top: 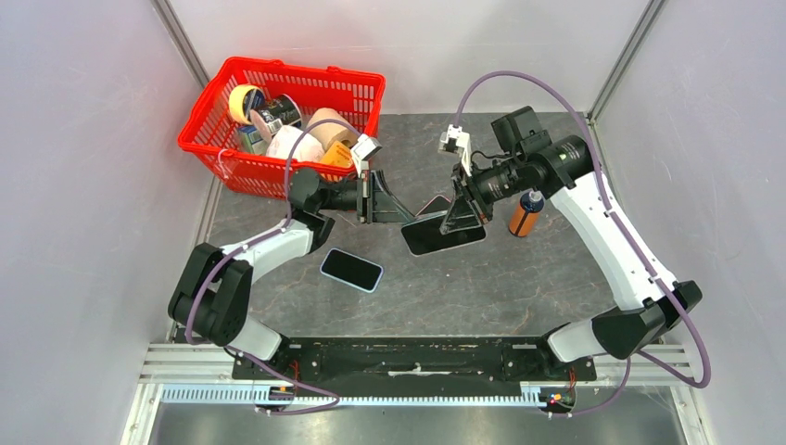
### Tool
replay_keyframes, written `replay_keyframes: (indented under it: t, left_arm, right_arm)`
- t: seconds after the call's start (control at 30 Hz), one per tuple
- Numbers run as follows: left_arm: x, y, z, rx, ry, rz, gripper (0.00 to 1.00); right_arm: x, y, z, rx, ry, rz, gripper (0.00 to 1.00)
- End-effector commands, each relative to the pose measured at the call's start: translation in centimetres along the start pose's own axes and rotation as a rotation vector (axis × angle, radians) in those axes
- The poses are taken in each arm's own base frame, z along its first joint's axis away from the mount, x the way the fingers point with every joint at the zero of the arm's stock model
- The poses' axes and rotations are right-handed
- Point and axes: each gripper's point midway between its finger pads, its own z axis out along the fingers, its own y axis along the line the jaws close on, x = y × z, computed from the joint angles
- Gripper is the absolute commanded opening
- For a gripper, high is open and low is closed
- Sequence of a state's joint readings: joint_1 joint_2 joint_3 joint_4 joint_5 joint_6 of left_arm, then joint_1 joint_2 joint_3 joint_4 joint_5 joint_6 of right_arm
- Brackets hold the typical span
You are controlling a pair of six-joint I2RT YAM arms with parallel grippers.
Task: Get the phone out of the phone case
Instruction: Remove the phone case from the phone.
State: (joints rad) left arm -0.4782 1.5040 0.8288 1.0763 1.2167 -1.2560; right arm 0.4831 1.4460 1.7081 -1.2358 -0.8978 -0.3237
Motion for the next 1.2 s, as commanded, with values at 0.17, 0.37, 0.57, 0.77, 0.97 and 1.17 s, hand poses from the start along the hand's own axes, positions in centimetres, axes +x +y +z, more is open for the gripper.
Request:
replay_keyframes:
  t: [0.17, 0.37, 0.57, 0.77, 0.97, 1.17]
  left_arm:
    - [3.1, -3.2, 1.0, 0.131, 0.148, 0.111, 0.09]
    - [4.0, -3.6, 0.7, 0.151, 0.196, 0.135, 0.11]
    - [5.0, -3.5, 0.9, 0.171, 0.242, 0.131, 0.15]
    - [6.1, -3.9, 1.5, 0.205, 0.279, 0.108, 0.17]
    - [6.6, -3.9, 2.0, 0.219, 0.304, 0.083, 0.21]
    - [7.7, -4.3, 2.2, 0.24, 0.348, 0.079, 0.25]
  right_arm:
    - [-6.5, 1.2, -0.7, -0.073, -0.243, -0.247, 0.0]
    - [-6.8, 0.5, -0.6, -0.057, -0.248, -0.222, 0.0]
    - [-7.1, -0.3, -0.5, -0.043, -0.253, -0.194, 0.0]
    - [-7.3, -1.0, -0.5, -0.015, -0.26, -0.177, 0.0]
    - [-7.2, -2.1, -0.4, 0.026, -0.261, -0.16, 0.0]
    - [-7.4, -3.8, 0.0, 0.078, -0.255, -0.119, 0.0]
